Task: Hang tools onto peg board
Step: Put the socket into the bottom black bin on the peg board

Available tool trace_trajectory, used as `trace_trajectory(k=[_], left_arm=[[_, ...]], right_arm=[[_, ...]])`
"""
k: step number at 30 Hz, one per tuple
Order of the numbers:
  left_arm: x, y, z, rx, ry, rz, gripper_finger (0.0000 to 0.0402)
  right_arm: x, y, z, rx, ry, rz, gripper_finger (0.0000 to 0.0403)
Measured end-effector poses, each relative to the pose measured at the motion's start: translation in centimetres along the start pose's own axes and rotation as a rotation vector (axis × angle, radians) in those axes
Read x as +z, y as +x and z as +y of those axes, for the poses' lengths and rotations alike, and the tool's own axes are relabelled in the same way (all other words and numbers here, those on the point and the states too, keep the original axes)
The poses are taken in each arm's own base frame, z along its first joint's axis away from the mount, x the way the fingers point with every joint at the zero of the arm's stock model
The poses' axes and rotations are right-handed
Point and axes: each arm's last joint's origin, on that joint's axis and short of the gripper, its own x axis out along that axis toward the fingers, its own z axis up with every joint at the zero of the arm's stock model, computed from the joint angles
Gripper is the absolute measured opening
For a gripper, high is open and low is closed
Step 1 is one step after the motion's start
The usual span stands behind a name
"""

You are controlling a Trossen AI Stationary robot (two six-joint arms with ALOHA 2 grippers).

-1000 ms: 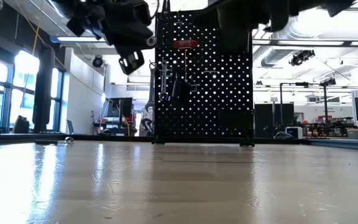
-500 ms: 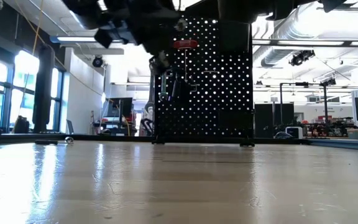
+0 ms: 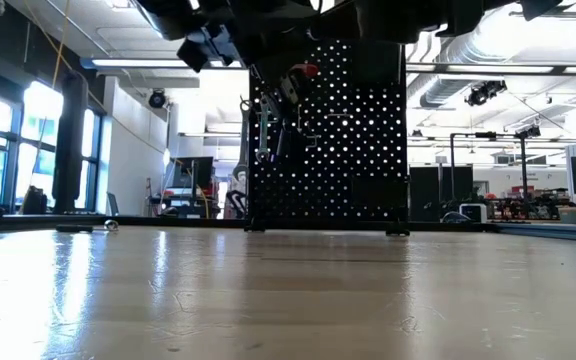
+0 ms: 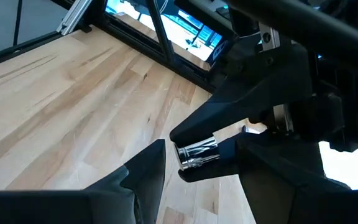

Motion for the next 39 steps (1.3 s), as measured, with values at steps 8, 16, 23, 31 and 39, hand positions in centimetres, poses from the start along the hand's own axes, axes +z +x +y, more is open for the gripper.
trace_trajectory(k=[8, 16, 23, 31, 39], left_arm=[[0.1, -0.1, 0.1, 0.011, -0.016, -0.006, 0.0056], [0.1, -0.2, 0.2, 0.015, -0.034, -0.009, 0.0056], [0.1, -0.3, 0.2, 0.030, -0.050, -0.010, 0.0059], [0.3, -0.3, 0.3, 0.064, -0.060, -0.029, 0.0114], [0.8, -1.0, 0.3, 0.074, -0.051, -0.052, 0.0163]], right_arm=[[0.0, 0.0, 0.1, -0.006, -0.007, 0.008, 0.0144], [0.0, 0.0, 0.1, -0.005, -0.027, 0.006, 0.0101], [-0.1, 0.0, 0.2, -0.024, -0.030, 0.016, 0.0099], [0.1, -0.2, 0.6, -0.087, -0.039, 0.045, 0.0098], [0.1, -0.6, 1.2, -0.158, -0.052, 0.099, 0.0098]])
